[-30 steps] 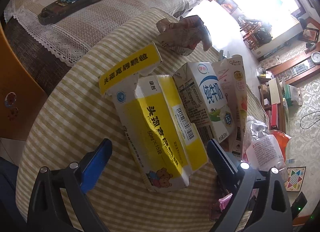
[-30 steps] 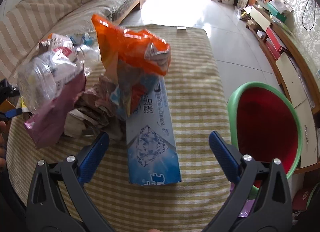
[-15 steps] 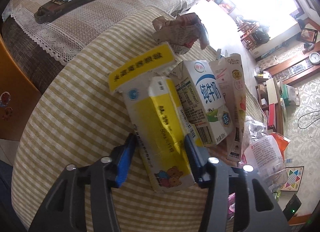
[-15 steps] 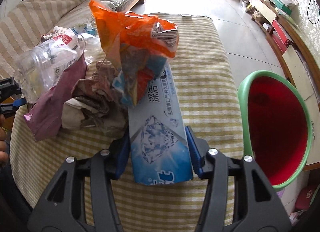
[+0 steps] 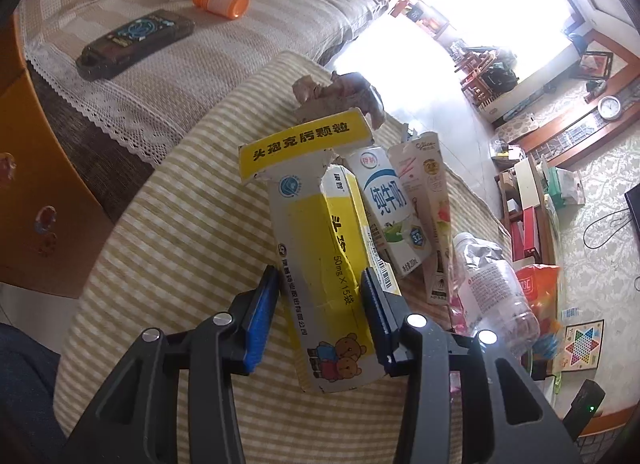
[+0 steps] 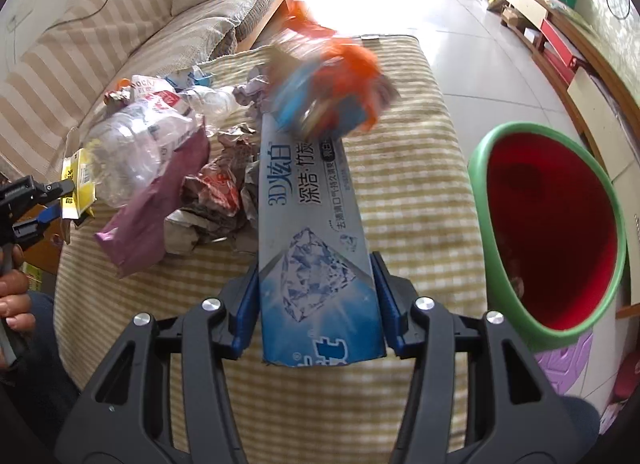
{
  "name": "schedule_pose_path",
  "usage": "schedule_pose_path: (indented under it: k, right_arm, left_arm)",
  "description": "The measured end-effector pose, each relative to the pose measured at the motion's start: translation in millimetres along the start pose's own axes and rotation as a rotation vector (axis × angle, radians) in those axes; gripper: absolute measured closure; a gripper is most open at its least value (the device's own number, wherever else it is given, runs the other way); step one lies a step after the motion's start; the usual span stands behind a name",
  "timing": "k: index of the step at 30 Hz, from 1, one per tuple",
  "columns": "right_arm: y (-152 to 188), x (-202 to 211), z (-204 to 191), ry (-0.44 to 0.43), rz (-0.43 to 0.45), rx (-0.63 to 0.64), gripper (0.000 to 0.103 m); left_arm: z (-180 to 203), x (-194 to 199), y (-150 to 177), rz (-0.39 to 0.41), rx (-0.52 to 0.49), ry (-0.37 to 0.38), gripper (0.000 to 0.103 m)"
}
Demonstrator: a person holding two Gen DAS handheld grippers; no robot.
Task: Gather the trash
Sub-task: 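Lift both boxes and carry them over the red bucket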
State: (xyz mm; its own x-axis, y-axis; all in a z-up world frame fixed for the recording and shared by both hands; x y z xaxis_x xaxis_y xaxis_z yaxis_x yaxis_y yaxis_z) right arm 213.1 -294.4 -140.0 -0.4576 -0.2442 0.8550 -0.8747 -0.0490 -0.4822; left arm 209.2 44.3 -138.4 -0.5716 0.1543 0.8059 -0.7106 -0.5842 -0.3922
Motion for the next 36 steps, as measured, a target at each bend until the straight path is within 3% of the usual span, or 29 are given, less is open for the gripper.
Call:
schedule_pose_path:
  k: [9,16,22,30,36]
  right_arm:
    - [8.6,39.6,-22.1,-0.044,0.065,0.014,0.054]
    - [-2.2,68.0,-36.0,-0.07,0.144,0.047,0.054]
    - [-10.5,79.6,-40.6,-0.09,0.178,0.045,0.054]
    - [-14.9,88.7,-26.5,-0.094,0.215,0.005,0.054]
    - [-23.7,101.9,9.5,-0.068,0.258,-0.059,0.054]
  left_arm:
    - [2.0,31.7,-4.5,0.061,-0.052,0.014,0.063]
    - [10.9,63.2,-8.4,0.133,-0.134,0.001,0.063]
    - [22.6,83.8,-10.3,0.153,-0.168,0.036,0.063]
    - [62.9,96.6,-7.1,0.168,-0.249,0.091,0.063]
    - [114.4,90.5,6.3,0.133,-0.329,0.162,0.063]
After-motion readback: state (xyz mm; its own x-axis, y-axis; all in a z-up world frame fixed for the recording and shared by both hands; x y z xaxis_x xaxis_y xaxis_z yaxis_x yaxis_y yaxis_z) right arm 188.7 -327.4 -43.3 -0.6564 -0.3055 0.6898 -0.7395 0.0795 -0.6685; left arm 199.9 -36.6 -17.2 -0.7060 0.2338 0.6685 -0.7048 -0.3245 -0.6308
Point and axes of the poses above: each gripper's, at about its wrist camera, not at the fingertips, and x roughly against the way its jaws point, z to its right, y to its underside, the point moved 7 cm from there along -x, roughly the way its jaws point, and after that the axes turned 2 degrees about z, right-handed, at the moved point
